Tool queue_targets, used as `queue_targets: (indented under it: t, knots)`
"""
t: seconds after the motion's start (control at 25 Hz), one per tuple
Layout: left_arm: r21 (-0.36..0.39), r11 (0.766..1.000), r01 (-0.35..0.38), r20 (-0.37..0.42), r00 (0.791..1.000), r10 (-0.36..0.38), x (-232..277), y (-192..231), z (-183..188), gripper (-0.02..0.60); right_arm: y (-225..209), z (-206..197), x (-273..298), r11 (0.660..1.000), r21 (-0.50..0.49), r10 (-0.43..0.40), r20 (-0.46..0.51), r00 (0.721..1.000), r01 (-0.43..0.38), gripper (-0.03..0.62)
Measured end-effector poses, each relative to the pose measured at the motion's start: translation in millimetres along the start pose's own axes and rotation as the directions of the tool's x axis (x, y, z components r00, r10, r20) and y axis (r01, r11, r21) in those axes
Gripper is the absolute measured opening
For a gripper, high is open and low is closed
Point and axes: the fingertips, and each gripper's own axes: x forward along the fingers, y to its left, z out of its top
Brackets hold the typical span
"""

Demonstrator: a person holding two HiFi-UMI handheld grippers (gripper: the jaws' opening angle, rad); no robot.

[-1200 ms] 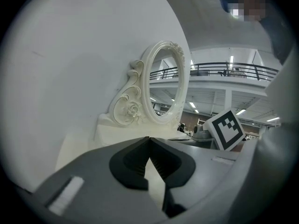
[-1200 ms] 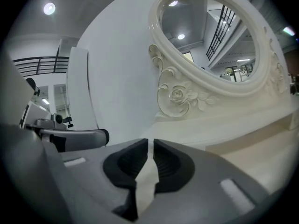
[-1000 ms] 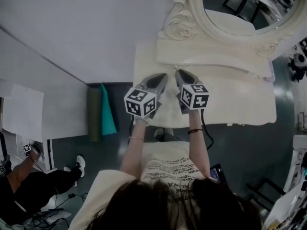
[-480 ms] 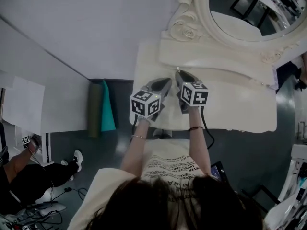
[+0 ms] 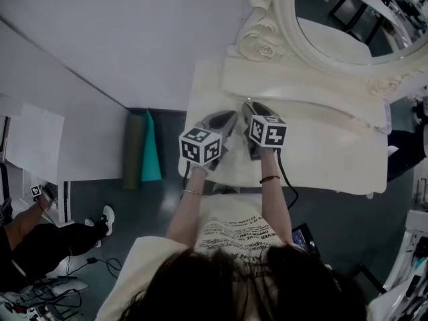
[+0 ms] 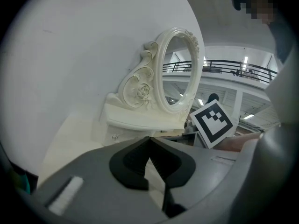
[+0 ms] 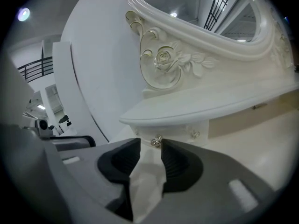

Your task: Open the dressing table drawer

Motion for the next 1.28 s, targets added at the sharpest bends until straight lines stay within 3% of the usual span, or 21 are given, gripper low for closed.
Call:
queue_targets:
  t: [0.68,0.84,1.28]
  knots:
    - [-0.015,0.999,-0.029,-0.005,1.000,0.029,10,22,5,-0.003,-12,-3,25,0.991,0.113,-0.063,-0.059,0.996,0.069,0.129]
    - [-0.022,0.999,-0.030,-0.009,1.000,0.030,11,25,2,-0.003,-18,-5,26,0.990,0.093,-0.102,-0.074,0.992,0.108,0.104]
    - [-0.015,0.999,-0.029,-0.010,1.000,0.029,9,25,2,-0.003,-16,-4,25,0.989,0.099,-0.102,-0.082,0.991,0.110,0.100]
